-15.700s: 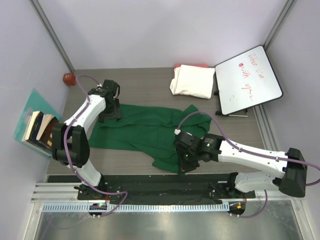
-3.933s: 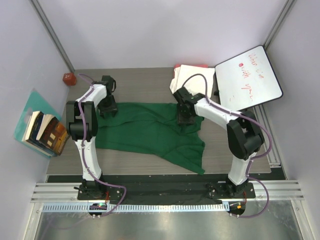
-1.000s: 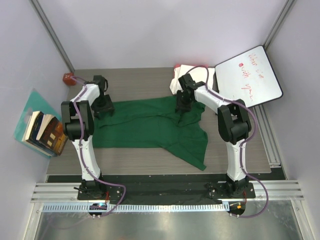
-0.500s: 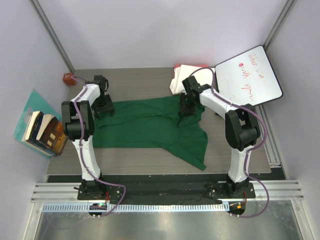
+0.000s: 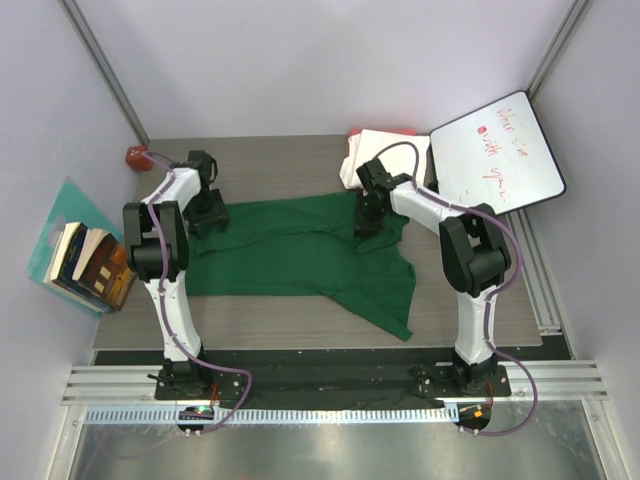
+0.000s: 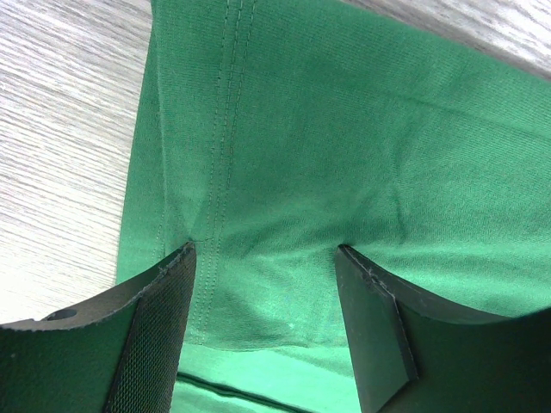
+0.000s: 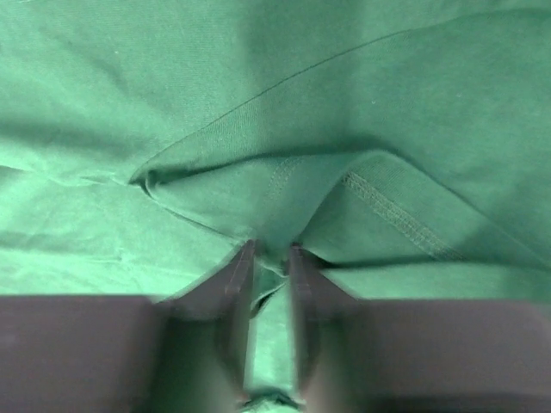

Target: Fold and stack the t-shirts

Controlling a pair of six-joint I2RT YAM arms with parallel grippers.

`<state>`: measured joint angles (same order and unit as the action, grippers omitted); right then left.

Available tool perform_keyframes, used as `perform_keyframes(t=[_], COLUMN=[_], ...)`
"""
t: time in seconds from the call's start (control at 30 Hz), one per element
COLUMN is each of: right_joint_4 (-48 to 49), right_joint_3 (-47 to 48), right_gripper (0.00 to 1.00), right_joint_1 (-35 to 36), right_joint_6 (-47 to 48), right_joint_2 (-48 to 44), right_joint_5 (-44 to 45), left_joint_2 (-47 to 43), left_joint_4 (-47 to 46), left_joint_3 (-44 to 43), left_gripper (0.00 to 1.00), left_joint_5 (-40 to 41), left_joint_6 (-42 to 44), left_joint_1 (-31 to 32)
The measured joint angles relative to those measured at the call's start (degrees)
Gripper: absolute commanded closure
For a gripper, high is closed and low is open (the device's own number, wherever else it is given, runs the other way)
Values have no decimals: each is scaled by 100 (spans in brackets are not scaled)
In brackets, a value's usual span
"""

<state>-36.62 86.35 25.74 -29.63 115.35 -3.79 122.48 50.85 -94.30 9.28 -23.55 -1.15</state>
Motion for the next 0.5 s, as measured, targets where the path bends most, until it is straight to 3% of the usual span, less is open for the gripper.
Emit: perform_keyframes(t=[0.03, 0.27, 0.5], right_joint_4=[13, 46, 11], right_joint_3=[0, 0, -42], right_gripper=[99, 99, 99], right_joint_1=[17, 310, 1038], right_joint_6=[-15, -55, -72], right_joint_2=[28, 42, -240], right_joint_5=[4, 76, 138], left_joint_2=[0, 0, 0], left_joint_4=[0, 0, 0], left_joint_3=[0, -2, -4], left_gripper=[33, 33, 33], left_joint_5=[2, 0, 55], left_joint_6=[0, 0, 2], left_joint_1=[2, 2, 79])
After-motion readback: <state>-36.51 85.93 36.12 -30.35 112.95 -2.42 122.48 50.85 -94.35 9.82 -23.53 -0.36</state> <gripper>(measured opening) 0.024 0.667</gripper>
